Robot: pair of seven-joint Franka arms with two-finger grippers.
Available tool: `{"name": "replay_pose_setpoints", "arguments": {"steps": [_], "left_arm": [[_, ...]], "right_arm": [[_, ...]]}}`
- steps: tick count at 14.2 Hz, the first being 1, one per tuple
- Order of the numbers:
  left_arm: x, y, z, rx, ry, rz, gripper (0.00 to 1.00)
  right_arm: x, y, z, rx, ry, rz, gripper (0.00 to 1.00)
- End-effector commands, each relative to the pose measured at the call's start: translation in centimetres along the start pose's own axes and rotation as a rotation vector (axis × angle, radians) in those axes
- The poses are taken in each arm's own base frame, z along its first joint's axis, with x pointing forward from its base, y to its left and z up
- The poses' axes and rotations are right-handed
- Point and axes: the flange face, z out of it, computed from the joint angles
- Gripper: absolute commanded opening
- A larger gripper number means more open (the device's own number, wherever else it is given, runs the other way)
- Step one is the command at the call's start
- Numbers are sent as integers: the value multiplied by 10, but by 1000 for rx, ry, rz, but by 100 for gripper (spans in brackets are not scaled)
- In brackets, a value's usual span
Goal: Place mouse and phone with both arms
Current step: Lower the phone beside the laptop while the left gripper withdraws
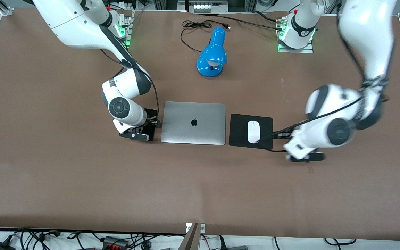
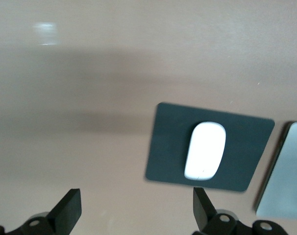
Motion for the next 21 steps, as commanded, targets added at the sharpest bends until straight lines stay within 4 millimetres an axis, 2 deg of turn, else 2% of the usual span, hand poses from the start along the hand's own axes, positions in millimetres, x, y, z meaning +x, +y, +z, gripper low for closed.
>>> {"name": "replay_pose_setpoints", "arguments": {"steps": [1,2,3,4,5,6,7,8,10,12,15,16,18,19,21], "left_arm": [[-14,-51,-58,-30,-23,-22,100],[-20,-74,-76,-70,-40,-54,100],[-36,-93,-107,-96,-38,-62,100],[-53,-112,-134,-125,-45,-68,100],[-71,-123,-158,-125,-44,-73,100],[-77,-130,-169,-118,-27,-85,100],[-75,-134,-167,-95,-26,-92,100],[-74,-134,-165,-59,-22,-97,100],[-75,-127,-165,-33,-18,-87,100],[-76,-131,-166,-44,-18,-86,100],[-73,-123,-167,-39,16,-73,100],[-74,-121,-167,-38,23,-71,100],[-91,-109,-162,-21,23,-64,100],[-98,-107,-161,-16,46,-64,100],[-118,-104,-148,-2,83,-67,100]], "right_arm": [[-3,-15,0,-4,17,-6,32],[-3,-15,0,-10,24,-16,33],[-3,-15,1,-17,26,-22,40],[-3,-15,1,-17,26,-21,75],[-1,-13,0,-16,28,-18,100],[0,-11,0,-15,28,-13,100],[2,-10,-6,-13,34,-12,100],[5,-7,-17,-11,47,-15,100],[7,-5,-52,-3,85,-22,100],[15,-7,-99,-14,99,-14,100],[33,-1,-175,-51,88,-10,100],[42,13,-200,-56,85,-17,100],[58,37,-243,-32,127,-51,100],[65,58,-262,-26,136,-59,100],[66,87,-299,-29,149,-73,100]]}}
